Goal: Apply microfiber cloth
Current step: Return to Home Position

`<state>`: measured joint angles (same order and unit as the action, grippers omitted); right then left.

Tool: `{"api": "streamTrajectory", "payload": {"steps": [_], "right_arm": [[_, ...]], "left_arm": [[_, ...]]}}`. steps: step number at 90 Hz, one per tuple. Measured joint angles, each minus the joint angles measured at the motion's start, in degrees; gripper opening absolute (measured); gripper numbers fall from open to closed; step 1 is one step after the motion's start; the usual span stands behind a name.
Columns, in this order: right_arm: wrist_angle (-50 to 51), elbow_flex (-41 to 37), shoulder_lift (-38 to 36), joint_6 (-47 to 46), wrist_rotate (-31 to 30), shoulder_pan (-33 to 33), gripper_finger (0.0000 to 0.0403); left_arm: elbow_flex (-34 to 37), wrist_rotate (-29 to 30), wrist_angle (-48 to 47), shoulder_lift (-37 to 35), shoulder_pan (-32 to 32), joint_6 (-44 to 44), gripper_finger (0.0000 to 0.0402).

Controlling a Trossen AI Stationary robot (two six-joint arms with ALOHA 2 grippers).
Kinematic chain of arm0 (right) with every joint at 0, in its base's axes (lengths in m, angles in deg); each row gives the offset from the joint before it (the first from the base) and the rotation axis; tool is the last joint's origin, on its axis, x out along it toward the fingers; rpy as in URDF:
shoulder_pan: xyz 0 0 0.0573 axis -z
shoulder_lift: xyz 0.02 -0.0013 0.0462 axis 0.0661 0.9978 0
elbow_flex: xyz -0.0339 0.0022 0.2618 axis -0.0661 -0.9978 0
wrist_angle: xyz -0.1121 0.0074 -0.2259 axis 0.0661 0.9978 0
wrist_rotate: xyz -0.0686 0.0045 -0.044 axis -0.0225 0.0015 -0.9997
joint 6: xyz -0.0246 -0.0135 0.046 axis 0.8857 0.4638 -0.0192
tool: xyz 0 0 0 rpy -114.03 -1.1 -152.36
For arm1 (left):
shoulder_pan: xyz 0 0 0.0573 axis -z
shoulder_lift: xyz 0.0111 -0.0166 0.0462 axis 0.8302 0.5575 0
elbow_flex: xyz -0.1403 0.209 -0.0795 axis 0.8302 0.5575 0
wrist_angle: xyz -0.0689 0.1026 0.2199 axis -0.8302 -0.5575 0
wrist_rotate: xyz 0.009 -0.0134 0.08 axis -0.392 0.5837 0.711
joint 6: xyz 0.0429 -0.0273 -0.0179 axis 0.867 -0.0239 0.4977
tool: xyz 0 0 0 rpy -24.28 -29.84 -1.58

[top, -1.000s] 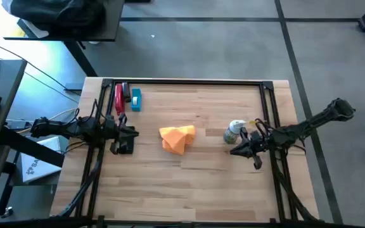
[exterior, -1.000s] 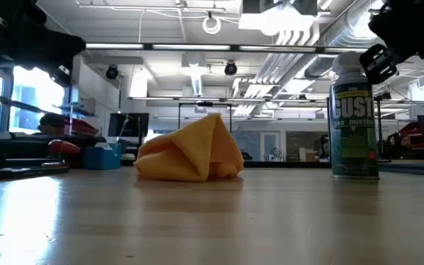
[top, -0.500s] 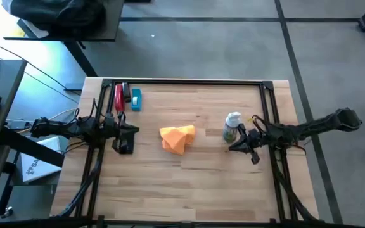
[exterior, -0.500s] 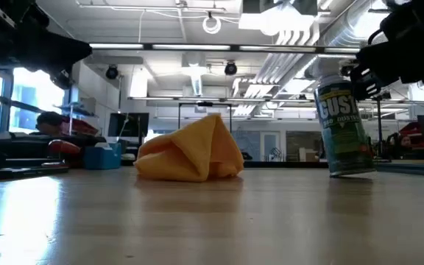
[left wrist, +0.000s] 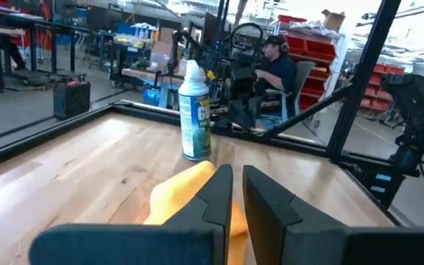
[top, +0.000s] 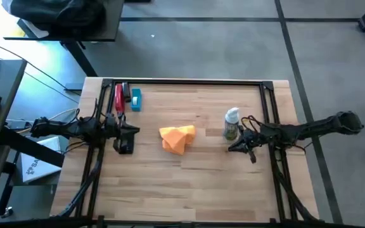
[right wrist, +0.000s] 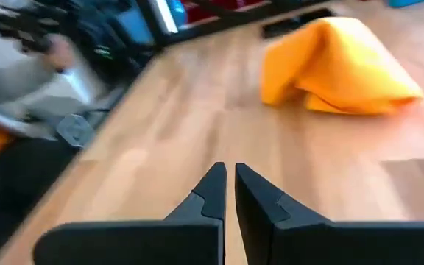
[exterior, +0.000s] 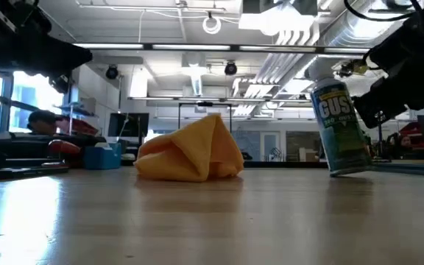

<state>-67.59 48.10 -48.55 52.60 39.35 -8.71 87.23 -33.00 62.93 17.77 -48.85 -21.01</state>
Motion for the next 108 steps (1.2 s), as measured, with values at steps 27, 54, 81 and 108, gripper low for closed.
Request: {"api": "streamTrajectory", "payload": {"steps": [27, 54, 81, 108], "right_arm": [[-4.6, 0.0, -1.8, 8.4, 0.3, 2.3, 0.0], [7.5, 0.0, -9.3, 7.0, 2.1, 10.2, 0.0], [9.5, 0.0, -15.3, 10.4, -1.7, 15.5, 0.0], [6.8, 0.0, -15.5, 9.4, 5.7, 16.5, 0.0]], "left_arm": [[0.1, -1.3, 0.8, 0.0, -0.2, 4.0, 0.0014], [0.1, -5.7, -0.8, 0.0, -0.2, 1.4, 0.0007], [0.1, -6.2, -0.9, 0.0, -2.0, 2.0, 0.0], [0.1, -6.4, -0.9, 0.0, -2.0, 2.2, 0.0]]}}
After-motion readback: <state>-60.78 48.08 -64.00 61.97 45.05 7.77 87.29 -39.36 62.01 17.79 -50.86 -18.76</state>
